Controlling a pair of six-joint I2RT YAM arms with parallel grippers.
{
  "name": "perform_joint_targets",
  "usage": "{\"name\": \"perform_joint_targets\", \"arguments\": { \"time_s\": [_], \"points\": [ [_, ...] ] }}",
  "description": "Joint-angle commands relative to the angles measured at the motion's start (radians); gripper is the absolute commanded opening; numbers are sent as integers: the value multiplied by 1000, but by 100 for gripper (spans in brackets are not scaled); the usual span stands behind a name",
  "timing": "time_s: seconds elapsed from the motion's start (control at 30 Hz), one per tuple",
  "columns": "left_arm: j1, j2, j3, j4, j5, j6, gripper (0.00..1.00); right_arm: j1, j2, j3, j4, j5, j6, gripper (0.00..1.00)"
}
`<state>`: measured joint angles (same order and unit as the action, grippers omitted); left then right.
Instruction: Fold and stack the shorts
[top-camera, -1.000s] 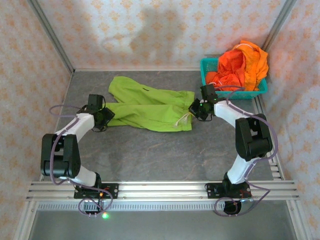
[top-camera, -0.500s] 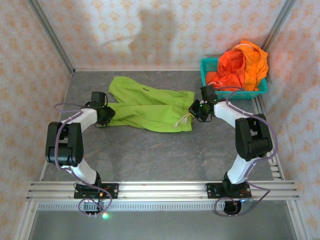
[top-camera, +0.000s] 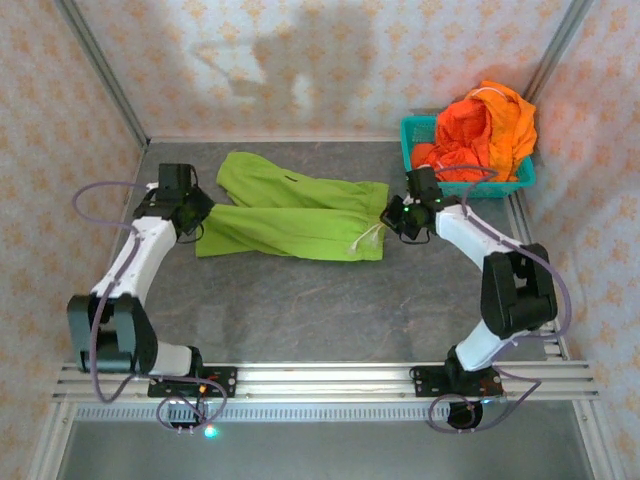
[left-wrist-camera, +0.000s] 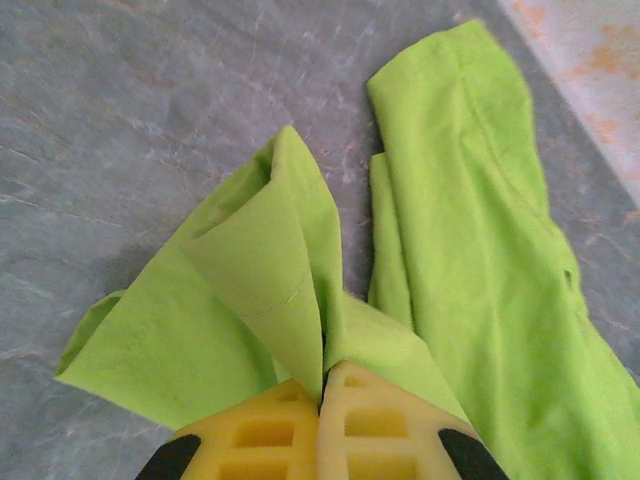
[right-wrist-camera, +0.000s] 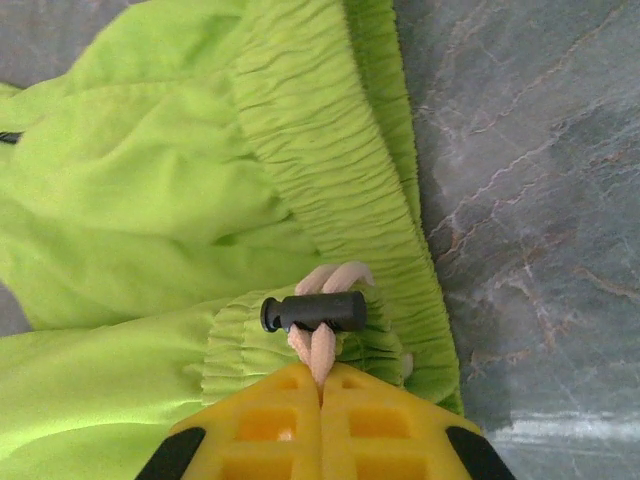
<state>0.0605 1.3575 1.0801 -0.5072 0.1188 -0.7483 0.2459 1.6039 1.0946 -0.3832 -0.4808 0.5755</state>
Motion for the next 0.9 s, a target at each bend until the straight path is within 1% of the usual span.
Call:
{"name": "perform_joint_targets", "arguments": {
  "time_s": [0.0, 0.1, 0.2, 0.3, 0.43, 0.5, 0.6, 0.77, 0.87],
  "points": [
    [12, -114, 11, -151, -90, 77, 0, -7, -90, -32, -85, 25, -46, 0],
    [9, -226, -28, -204, -95, 86, 0, -5, -166, -67, -129, -8, -73, 0],
    [-9, -346, -108, -227, -82, 73, 0, 10, -235, -104, -191, -35, -112, 0],
    [-51, -455, -194, -258, -100, 44, 0, 59, -295, -153, -238, -38, -132, 0],
    [-127, -567, -291, -312, -145, -2, 0, 157, -337, -215, -298, 3, -129, 0],
    [-159, -607, -336, -327, -162, -29, 0, 201, -344, -252, -323, 40, -120, 0],
    [-191, -647, -395, -345, -195, -53, 0, 235, -341, -311, -338, 96, -101, 0],
    [-201, -665, -446, -353, -219, -81, 0, 248, -310, -394, -289, 143, -69, 1],
    [-206, -671, -462, -335, -247, -83, 0, 248, -280, -406, -240, 127, -59, 3]
  ]
}}
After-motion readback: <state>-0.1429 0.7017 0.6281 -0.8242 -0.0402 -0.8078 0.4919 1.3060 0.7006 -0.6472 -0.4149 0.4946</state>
